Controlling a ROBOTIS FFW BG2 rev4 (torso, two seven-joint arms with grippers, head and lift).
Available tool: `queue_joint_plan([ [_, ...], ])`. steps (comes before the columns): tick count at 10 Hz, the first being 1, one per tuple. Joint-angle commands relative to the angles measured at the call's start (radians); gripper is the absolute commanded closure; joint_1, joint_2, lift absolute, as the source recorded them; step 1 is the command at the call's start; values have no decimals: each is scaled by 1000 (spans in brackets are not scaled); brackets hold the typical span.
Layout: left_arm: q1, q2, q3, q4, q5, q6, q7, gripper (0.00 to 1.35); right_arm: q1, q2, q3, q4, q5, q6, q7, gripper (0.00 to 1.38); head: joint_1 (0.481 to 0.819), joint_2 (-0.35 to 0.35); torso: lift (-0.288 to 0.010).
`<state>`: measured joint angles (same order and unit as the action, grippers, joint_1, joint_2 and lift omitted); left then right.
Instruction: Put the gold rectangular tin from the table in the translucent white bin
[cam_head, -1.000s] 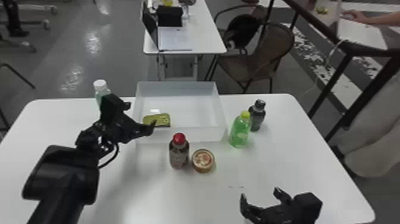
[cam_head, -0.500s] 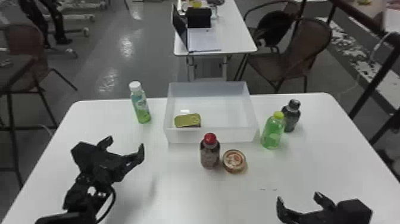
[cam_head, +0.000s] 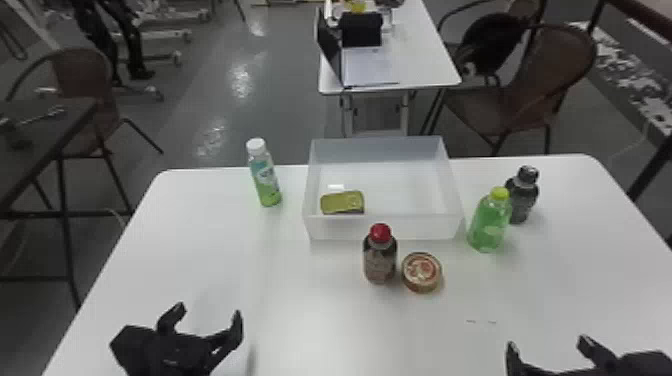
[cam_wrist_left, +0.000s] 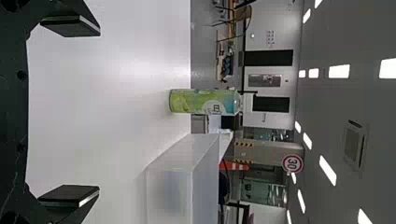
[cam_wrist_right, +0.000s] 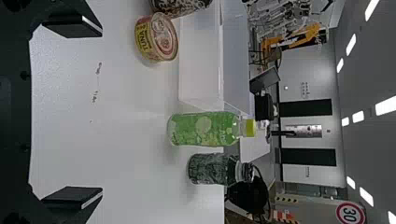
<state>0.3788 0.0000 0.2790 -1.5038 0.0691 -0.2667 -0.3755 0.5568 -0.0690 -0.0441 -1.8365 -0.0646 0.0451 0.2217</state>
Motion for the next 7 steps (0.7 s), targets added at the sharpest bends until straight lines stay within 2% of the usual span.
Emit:
queue_joint_plan([
  [1, 48, -3, 11, -6, 17, -25, 24, 90, 6, 0, 0, -6, 0, 1, -4, 61, 695, 131, -57],
  [7, 54, -3, 8, -1, 35, -23, 41, 76, 5, -5, 0, -3, -8, 1, -7, 56, 695, 159, -57],
])
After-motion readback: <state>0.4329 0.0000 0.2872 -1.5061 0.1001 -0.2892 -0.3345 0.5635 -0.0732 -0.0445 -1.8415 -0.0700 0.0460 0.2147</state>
